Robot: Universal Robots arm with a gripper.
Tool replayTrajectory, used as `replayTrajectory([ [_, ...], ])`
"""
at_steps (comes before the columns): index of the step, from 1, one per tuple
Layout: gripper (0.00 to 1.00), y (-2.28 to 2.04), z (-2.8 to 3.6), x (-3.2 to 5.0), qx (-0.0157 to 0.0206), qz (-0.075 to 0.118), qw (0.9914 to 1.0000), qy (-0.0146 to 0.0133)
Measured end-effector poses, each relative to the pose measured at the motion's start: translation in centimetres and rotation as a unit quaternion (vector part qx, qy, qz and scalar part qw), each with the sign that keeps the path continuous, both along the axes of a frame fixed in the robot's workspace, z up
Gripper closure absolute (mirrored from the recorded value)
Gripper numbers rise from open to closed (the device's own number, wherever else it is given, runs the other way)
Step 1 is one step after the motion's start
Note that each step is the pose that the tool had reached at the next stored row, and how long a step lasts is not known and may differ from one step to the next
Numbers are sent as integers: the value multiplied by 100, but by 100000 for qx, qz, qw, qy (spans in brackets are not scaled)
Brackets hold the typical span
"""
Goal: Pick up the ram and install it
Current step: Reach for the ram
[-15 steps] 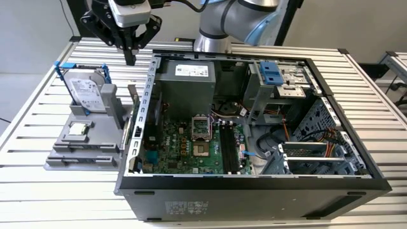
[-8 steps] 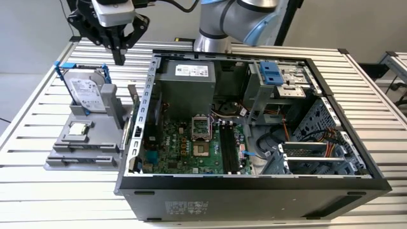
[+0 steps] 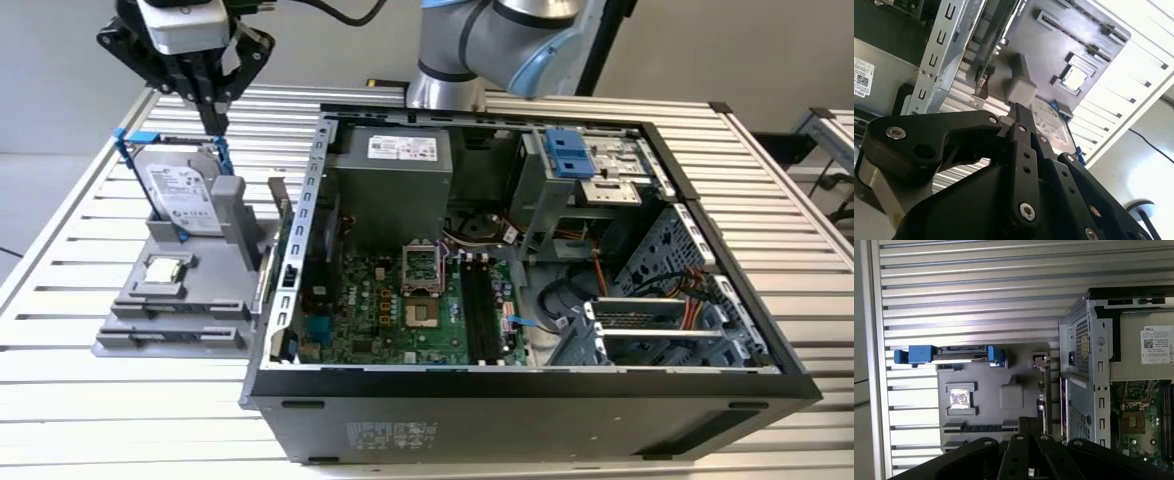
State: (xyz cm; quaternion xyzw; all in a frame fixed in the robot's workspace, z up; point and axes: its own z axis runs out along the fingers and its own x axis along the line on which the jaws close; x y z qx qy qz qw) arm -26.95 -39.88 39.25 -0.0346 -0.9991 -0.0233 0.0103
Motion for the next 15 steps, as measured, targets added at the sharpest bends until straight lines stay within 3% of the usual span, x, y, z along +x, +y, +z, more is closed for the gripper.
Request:
replayTrajectory([
  [7, 100, 0, -3, -262, -1, 66, 100000, 171],
  [15, 100, 0, -19, -381, 6, 1966, 99981, 172],
])
